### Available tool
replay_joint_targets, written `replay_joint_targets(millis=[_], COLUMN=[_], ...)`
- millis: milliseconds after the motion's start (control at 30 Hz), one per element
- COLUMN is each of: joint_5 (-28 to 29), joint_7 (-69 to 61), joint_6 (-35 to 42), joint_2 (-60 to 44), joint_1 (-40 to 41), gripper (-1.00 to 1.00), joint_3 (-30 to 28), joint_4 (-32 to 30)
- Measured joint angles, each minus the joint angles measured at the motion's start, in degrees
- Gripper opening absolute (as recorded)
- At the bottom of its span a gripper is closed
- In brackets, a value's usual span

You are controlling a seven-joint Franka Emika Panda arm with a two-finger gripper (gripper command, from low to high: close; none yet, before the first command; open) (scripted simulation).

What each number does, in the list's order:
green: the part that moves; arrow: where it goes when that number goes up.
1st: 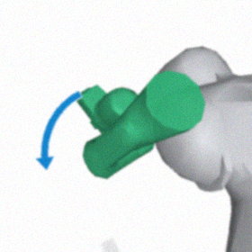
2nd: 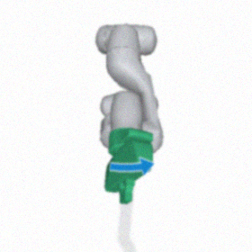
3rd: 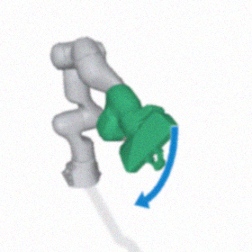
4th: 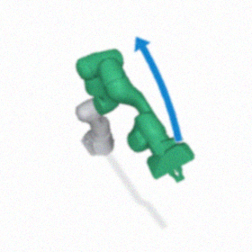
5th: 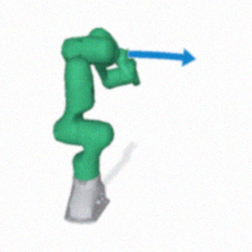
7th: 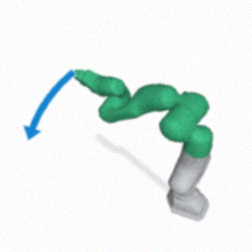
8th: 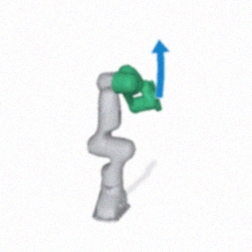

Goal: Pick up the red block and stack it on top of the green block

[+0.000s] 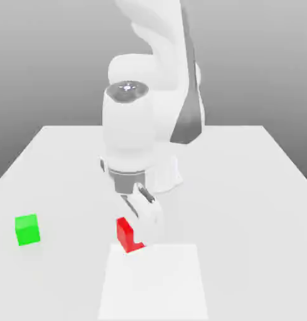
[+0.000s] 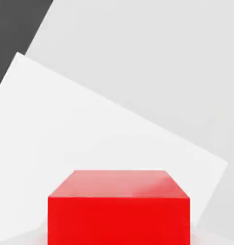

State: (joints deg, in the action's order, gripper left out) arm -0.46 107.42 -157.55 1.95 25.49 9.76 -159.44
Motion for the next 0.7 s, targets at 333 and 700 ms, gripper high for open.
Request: replay_joint_targets(millis=[333, 700], joint_5=[0.55, 0.51], joint_7=[22.82, 25.87], joint_6=[4.88, -5.82], joint_2=[1.63, -10.01], joint_1=[21.69, 23.82], gripper=[-1.00, 1.00], joint_3=[-9.67, -10.02], joint_4=[3.29, 4.29])
